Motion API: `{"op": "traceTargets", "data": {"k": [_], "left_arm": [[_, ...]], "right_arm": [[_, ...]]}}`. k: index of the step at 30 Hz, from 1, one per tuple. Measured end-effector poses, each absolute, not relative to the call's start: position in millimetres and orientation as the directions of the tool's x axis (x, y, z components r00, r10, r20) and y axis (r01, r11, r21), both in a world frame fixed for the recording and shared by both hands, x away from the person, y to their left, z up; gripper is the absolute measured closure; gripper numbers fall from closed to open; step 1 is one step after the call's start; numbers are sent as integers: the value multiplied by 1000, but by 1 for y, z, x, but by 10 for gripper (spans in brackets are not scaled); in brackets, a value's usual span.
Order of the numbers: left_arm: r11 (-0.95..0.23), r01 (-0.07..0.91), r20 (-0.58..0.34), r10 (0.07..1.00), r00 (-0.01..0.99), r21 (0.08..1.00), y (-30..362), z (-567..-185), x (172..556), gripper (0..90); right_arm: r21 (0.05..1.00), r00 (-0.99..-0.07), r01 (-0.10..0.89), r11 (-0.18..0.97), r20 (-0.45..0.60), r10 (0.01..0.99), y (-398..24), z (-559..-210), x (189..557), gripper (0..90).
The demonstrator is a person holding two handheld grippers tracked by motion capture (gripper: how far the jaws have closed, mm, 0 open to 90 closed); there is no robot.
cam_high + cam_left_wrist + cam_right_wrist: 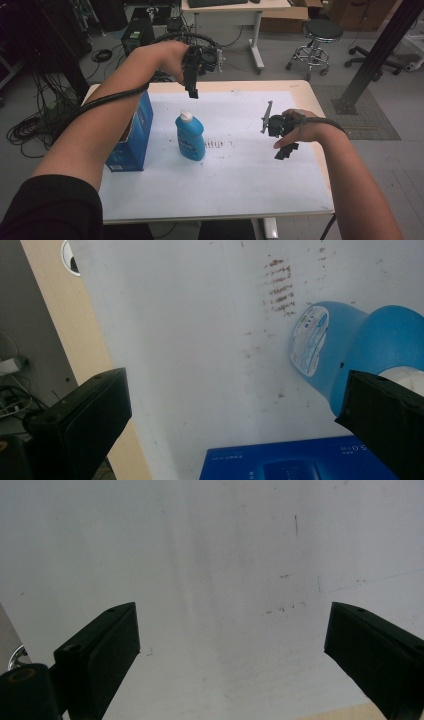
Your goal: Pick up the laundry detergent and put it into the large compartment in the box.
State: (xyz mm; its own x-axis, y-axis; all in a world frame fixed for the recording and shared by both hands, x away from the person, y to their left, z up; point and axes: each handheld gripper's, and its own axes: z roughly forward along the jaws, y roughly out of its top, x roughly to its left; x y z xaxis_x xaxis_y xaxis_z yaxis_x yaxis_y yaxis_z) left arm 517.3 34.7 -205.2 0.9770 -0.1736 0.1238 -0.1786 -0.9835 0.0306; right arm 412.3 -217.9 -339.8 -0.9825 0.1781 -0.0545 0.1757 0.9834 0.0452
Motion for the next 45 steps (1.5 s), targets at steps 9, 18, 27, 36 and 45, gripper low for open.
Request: {"op": "traceTargets", "data": {"k": [9, 18, 27, 36, 45], "left_arm": [[-984, -177, 116, -173, 978, 29, 40, -207, 516, 4], [-983, -181, 126, -174, 977, 40, 44, -196, 509, 4], [-980, -191, 132, -183, 974, 49, 46, -185, 497, 4], [-976, -213, 119, -207, 971, 44, 49, -176, 480, 4], [-968, -246, 107, -239, 965, 55, 51, -174, 457, 4]], "right_arm": [[44, -981, 182, 982, -55, 185, -218, -339, 414, 74], [36, -981, 185, 982, -58, 187, -215, -338, 412, 73], [27, -981, 184, 983, -55, 185, -213, -339, 409, 73], [30, -981, 182, 983, -57, 184, -213, -339, 410, 73], [38, -982, 181, 983, -51, 182, -211, -341, 412, 73]]}}
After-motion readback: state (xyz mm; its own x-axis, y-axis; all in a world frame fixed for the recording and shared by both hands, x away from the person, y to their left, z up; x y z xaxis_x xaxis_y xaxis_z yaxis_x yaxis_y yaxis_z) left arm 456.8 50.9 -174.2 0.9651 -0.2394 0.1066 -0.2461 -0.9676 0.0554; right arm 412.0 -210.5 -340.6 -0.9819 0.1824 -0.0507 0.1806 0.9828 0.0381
